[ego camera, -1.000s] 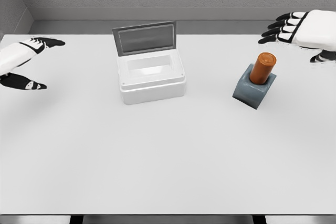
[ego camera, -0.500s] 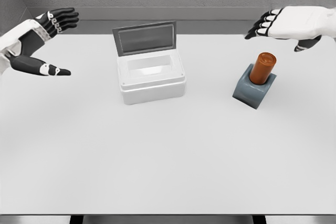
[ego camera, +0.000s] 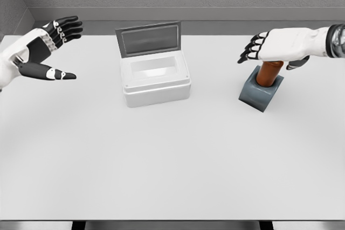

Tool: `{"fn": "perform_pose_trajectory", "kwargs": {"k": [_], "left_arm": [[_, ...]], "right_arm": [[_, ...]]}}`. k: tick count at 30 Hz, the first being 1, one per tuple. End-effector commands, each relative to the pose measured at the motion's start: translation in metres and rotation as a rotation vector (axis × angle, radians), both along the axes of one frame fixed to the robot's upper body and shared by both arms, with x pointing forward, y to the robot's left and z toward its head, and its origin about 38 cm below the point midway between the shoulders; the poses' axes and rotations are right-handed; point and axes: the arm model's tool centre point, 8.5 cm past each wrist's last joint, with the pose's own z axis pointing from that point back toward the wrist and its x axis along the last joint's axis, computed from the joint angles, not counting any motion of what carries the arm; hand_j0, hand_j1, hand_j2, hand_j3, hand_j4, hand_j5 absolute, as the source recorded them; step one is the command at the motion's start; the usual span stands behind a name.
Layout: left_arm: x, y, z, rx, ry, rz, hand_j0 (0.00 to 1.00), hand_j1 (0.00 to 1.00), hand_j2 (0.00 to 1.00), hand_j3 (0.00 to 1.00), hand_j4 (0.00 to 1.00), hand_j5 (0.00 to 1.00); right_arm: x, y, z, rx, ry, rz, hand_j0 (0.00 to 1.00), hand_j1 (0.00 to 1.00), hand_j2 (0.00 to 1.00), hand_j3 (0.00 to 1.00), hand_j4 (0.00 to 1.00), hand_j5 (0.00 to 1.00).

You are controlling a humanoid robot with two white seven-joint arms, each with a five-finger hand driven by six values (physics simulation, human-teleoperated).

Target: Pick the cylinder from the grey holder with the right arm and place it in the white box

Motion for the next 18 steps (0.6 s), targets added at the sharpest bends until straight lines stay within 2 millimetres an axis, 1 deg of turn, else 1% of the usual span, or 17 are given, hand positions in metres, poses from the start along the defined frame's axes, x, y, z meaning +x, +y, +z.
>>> {"fn": "perform_pose_trajectory", "kwargs": {"k": [1, 4, 8, 13, 16, 18], "left_arm": [[0.0, 0.001, -0.002, -0.005, 0.005, 0.003, 1.0, 1.0, 1.0, 1.0, 1.0, 1.0], [0.002, -0.005, -0.004, -0.002, 0.007, -0.007, 1.0, 1.0, 1.0, 1.0, 1.0, 1.0], [0.005, -0.008, -0.011, -0.012, 0.019, -0.002, 1.0, 1.0, 1.0, 1.0, 1.0, 1.0], [0.01, -0.004, -0.013, -0.015, 0.026, 0.014, 1.0, 1.0, 1.0, 1.0, 1.0, 1.0], [0.022, -0.001, -0.011, -0.017, 0.03, 0.037, 1.0, 1.0, 1.0, 1.0, 1.0, 1.0], [0.029, -0.003, -0.012, -0.021, 0.037, 0.041, 1.0, 1.0, 1.0, 1.0, 1.0, 1.0]], "right_arm": [[0.0, 0.001, 0.0, 0.002, 0.0, 0.002, 0.98, 0.98, 0.98, 0.98, 0.98, 0.98], [-0.006, 0.005, 0.002, -0.007, -0.008, 0.025, 0.97, 0.97, 0.97, 0.97, 0.97, 0.97], [-0.008, -0.002, 0.002, -0.018, -0.008, 0.011, 0.97, 0.97, 0.97, 0.97, 0.97, 0.97], [-0.008, -0.002, -0.004, -0.036, 0.002, 0.013, 0.96, 0.96, 0.96, 0.96, 0.96, 0.96], [-0.008, -0.005, -0.007, -0.041, 0.007, 0.006, 0.96, 0.96, 0.96, 0.96, 0.96, 0.96], [-0.008, -0.005, -0.009, -0.055, 0.002, 0.005, 0.96, 0.96, 0.96, 0.96, 0.96, 0.96]]}}
